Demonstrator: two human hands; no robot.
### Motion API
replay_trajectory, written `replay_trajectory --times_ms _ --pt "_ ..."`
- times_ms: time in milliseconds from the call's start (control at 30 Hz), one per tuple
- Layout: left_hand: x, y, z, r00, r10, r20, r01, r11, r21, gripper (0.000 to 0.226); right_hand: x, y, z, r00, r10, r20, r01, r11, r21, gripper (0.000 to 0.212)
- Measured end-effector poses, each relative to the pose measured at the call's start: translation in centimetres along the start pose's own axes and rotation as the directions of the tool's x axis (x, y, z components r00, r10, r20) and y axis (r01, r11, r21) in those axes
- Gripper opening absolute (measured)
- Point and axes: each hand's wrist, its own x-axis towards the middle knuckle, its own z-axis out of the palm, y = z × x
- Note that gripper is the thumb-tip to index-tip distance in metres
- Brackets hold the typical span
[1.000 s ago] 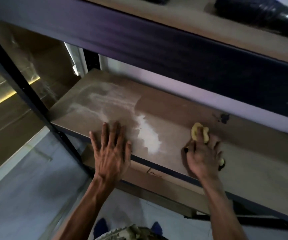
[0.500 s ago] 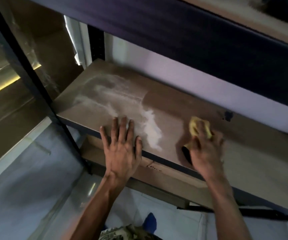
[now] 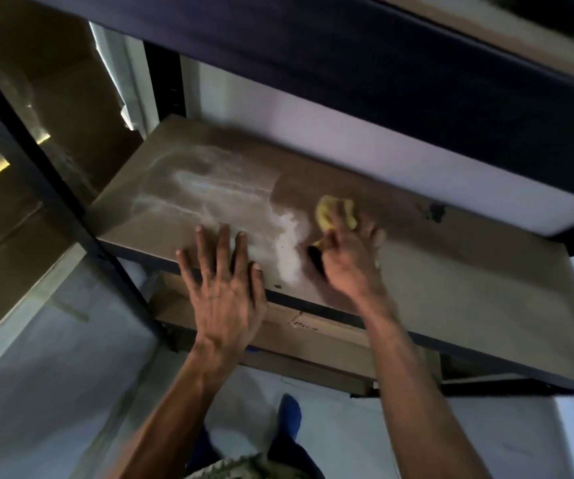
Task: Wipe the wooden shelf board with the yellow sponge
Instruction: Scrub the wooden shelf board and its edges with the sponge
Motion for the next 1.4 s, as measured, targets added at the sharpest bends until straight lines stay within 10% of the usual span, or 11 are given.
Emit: replay_trajectory --times_ms 233,367,533,767,1033,1200,1400 --pt "0.7 -0.7 0.2 0.999 -0.001 -0.035 0.003 0.999 0.048 0.059 9.8 7.6 -2.4 0.951 0.288 -0.117 -0.287 0.958 0.024 0.063" --pt "0.6 -0.5 0.1 0.999 -0.019 -0.045 0.021 0.998 0.052 0.056 8.0 3.1 1.0 0.967 -0.240 -0.088 0.223 0.961 -0.165 0.068" --pt "0.4 -0.7 0.3 0.999 0.006 -0.043 -0.004 0.999 0.051 0.058 5.1 1.7 1.8 0.830 -0.556 0.046 0.558 0.827 -0.073 0.051" --pt "0.5 -0.6 0.1 1.000 -0.018 -0.025 0.019 0.997 0.071 0.060 10.2 8.0 -2.7 0.987 0.115 -0.115 -0.128 0.985 -0.113 0.058" --pt "0.4 -0.8 -0.2 1.000 0.005 -0.007 -0.004 0.997 0.073 0.060 1.0 -3.8 3.5 0.881 -0.472 0.032 0.473 0.881 -0.019 0.050" --pt "0.3 -0.5 -0.2 1.000 -0.015 -0.026 0.016 0.999 0.050 0.059 5.5 6.6 -2.3 0.967 -0.117 -0.227 0.070 0.976 -0.205 0.053" --pt "0.5 -0.3 -0.2 0.999 -0.013 -0.037 0.014 0.999 0.042 0.056 7.3 8.7 -3.4 0.969 0.133 -0.206 -0.119 0.990 0.080 0.045"
